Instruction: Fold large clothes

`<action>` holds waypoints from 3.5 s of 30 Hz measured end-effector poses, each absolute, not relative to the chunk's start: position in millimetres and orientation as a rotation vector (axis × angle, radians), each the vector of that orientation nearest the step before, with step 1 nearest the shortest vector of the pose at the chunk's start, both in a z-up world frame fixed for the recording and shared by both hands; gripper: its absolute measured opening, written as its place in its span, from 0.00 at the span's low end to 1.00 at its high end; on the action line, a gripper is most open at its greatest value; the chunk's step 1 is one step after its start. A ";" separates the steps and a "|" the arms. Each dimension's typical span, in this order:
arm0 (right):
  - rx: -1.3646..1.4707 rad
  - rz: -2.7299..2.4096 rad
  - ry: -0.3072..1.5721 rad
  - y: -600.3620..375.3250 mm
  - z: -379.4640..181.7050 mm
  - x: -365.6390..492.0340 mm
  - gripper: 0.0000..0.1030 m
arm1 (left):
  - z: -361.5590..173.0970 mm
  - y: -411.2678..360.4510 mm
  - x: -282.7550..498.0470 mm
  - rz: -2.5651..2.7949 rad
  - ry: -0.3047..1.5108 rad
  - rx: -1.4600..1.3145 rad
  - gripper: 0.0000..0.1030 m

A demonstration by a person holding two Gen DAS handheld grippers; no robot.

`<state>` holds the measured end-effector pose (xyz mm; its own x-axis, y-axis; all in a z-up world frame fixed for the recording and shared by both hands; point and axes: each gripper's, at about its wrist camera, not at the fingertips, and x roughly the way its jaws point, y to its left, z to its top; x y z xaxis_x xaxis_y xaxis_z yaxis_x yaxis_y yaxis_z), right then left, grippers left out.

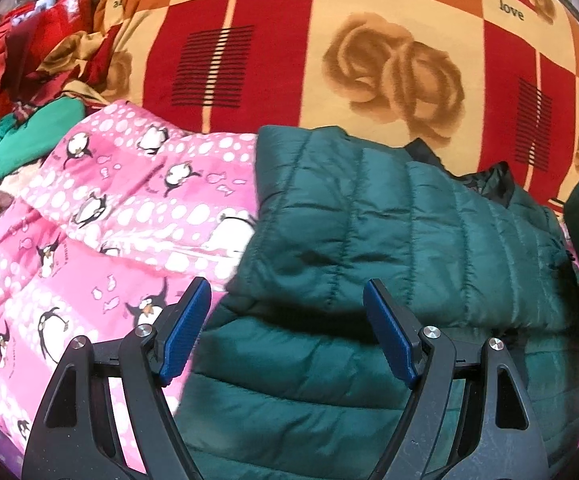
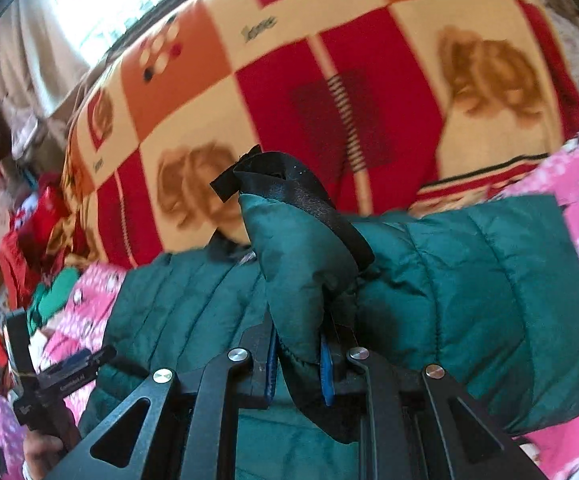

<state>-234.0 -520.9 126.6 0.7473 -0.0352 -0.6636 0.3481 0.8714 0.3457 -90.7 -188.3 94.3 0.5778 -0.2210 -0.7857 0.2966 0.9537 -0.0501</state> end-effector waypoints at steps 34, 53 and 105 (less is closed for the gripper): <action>0.391 0.032 0.862 -423.4 116.7 -189.1 0.69 | 119.8 -166.1 -75.9 -0.536 0.988 -0.299 0.77; 0.506 -0.272 0.745 -560.7 143.5 -304.6 0.69 | 124.1 -264.8 -71.0 -0.524 1.002 -0.084 0.14; 0.401 -0.219 0.844 -541.8 94.0 -169.5 0.70 | 101.9 -234.0 -32.6 -0.362 0.888 0.107 0.65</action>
<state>-169.5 -541.8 94.0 0.6479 -0.0300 -0.7611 0.3432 0.9035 0.2566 -32.6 -234.0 101.9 0.5752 -0.2645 -0.7741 0.3520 0.9342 -0.0577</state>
